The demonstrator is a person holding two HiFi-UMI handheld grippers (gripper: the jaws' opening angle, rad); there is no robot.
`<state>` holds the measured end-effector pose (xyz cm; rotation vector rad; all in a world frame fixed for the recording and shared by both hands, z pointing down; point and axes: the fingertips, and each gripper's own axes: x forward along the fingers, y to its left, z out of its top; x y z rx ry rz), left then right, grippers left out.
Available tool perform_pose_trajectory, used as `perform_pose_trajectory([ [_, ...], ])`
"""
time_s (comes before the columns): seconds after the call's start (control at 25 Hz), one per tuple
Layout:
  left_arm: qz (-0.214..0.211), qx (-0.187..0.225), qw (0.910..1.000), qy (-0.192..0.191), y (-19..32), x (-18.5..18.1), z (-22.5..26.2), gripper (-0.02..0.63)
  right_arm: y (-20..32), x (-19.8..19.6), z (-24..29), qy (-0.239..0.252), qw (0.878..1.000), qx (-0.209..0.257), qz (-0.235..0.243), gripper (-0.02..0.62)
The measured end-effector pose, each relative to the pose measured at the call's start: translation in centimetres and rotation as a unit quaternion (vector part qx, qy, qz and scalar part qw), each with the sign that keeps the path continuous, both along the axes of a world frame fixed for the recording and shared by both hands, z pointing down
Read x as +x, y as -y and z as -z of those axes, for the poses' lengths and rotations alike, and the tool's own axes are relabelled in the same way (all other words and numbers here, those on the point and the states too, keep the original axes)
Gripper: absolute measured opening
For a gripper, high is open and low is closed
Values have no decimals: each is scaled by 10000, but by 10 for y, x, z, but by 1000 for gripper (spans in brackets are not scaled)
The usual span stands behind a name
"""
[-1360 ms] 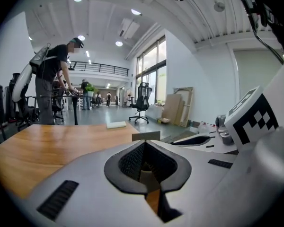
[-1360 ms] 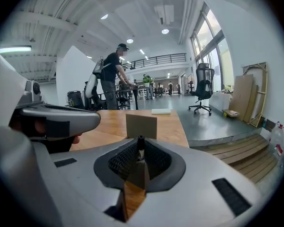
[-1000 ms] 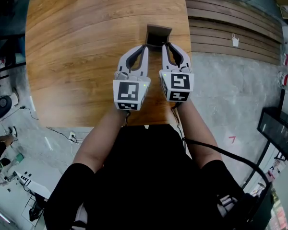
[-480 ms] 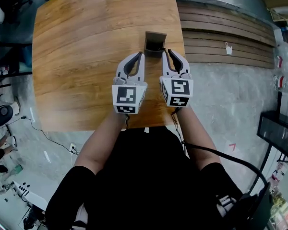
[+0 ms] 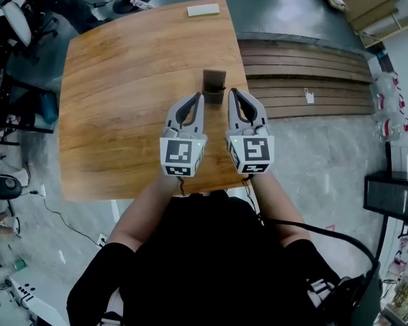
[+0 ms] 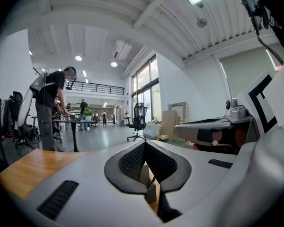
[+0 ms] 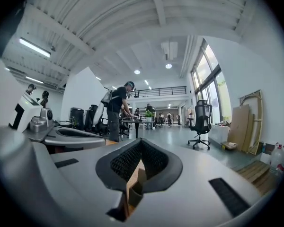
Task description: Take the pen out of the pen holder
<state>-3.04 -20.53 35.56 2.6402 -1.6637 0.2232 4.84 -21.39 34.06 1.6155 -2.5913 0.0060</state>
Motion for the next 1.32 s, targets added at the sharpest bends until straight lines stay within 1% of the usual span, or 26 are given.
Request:
perform_pose_trajectory([
  [0.16, -83, 300, 9995, -71, -19, 1, 31, 0, -23, -5, 36, 41, 9990, 427, 143, 15],
  [0.32, -114, 470, 9987, -155, -30, 0, 50, 0, -37, -8, 52, 41, 9978, 639, 165, 15],
  [0.56, -110, 665, 9976, -185, -34, -8, 71, 0, -43, -18, 61, 57, 9976, 662, 173, 14],
  [0.8, -172, 727, 9970, -214, -41, -9, 77, 0, -50, -28, 66, 84, 9973, 690, 222, 14],
  [1.04, -262, 744, 9966, -240, -45, 3, 78, 0, -53, -20, 67, 112, 9972, 720, 195, 14],
  [1.32, -258, 773, 9963, -255, -44, 0, 78, 0, -54, -20, 67, 122, 9969, 754, 175, 14],
])
